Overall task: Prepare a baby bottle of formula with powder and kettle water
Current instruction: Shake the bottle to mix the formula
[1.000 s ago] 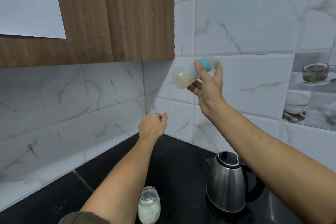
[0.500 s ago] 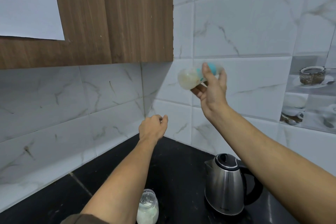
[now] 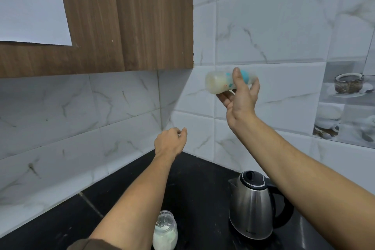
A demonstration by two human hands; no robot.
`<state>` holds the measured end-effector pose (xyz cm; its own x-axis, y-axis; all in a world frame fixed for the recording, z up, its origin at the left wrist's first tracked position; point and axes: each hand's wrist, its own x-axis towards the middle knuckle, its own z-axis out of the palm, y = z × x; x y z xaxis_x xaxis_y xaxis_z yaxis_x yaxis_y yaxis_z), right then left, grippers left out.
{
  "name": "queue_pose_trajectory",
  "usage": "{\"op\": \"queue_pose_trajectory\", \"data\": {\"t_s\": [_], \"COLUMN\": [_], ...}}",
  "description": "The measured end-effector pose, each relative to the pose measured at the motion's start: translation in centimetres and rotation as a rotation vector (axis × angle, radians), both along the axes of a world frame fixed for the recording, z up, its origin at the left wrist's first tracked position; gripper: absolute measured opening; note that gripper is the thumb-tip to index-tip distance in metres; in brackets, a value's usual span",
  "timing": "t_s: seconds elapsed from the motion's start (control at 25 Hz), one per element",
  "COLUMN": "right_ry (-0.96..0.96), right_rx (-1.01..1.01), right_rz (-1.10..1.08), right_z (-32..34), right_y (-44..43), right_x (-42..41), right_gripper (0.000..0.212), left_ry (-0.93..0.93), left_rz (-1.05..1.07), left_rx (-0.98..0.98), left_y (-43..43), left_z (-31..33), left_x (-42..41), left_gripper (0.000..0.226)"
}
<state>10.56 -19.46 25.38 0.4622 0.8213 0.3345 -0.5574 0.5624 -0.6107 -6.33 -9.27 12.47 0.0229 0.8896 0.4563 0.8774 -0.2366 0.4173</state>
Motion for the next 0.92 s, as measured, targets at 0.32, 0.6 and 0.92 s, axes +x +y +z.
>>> {"op": "queue_pose_trajectory", "data": {"t_s": [0.32, 0.6, 0.92], "right_ry": [-0.575, -0.215, -0.295], "right_rx": [0.107, 0.039, 0.051], "right_rz": [0.150, 0.004, 0.029], "right_z": [-0.2, 0.2, 0.2], "right_y": [-1.3, -0.9, -1.4], "right_x": [-1.1, -0.4, -0.5], "right_gripper": [0.082, 0.079, 0.079], "left_ry": [0.006, 0.000, 0.018], "left_rz": [-0.026, 0.007, -0.032], "left_rx": [0.020, 0.015, 0.043], "left_y": [-0.5, -0.5, -0.9], "left_z": [0.4, 0.6, 0.9], "left_x": [0.5, -0.4, 0.3], "left_gripper": [0.052, 0.055, 0.055]}}
